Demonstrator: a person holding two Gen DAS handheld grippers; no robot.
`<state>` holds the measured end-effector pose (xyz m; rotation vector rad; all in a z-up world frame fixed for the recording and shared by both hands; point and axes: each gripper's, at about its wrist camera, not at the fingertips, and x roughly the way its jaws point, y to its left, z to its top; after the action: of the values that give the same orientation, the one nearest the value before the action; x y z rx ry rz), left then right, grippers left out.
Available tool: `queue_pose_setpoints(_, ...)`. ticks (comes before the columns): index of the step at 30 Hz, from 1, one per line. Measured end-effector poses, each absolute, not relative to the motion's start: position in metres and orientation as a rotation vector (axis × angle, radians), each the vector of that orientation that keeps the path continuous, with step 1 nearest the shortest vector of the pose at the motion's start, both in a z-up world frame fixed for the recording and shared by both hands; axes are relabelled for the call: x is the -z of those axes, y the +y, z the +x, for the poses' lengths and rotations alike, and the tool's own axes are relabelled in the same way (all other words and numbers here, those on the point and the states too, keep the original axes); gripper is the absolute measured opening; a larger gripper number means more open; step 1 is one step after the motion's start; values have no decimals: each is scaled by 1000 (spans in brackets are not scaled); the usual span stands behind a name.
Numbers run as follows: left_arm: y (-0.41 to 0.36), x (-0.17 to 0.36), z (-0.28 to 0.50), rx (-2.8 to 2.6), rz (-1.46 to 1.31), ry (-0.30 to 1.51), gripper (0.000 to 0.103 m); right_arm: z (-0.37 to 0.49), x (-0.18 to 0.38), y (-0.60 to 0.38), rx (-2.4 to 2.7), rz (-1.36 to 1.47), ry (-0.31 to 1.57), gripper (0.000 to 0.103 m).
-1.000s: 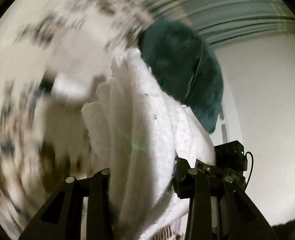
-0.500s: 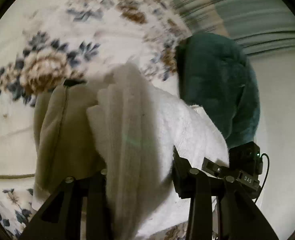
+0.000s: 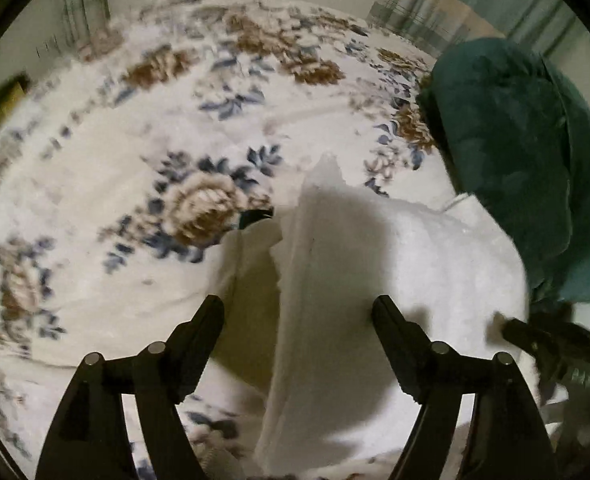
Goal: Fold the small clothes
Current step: 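Lay the folded sweater onto the clothes stack and open both grippers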
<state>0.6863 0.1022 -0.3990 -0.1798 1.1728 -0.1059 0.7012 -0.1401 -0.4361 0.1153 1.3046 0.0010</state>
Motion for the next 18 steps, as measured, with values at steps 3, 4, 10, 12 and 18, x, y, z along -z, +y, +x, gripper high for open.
queue_pose_setpoints(3,97,392,667,73,-148,1147,103,658,414,-140,92,66,1276,103)
queue_pose_setpoints(4,96,389,662,58,-135,1139,103,650,411,-140,113,63,1272,103)
queue_pose_setpoints(10,85,359,624,22,-83,1131,103,591,356,-139,232,2,1167,103)
queue_pose_setpoints(12,80,343,607,27,-62,1145,103,571,333,-138,238,-12,1144,103)
queue_pose_setpoints(18,68,268,537,49,-39,1109,103,501,252,-139,241,-34,1075,103)
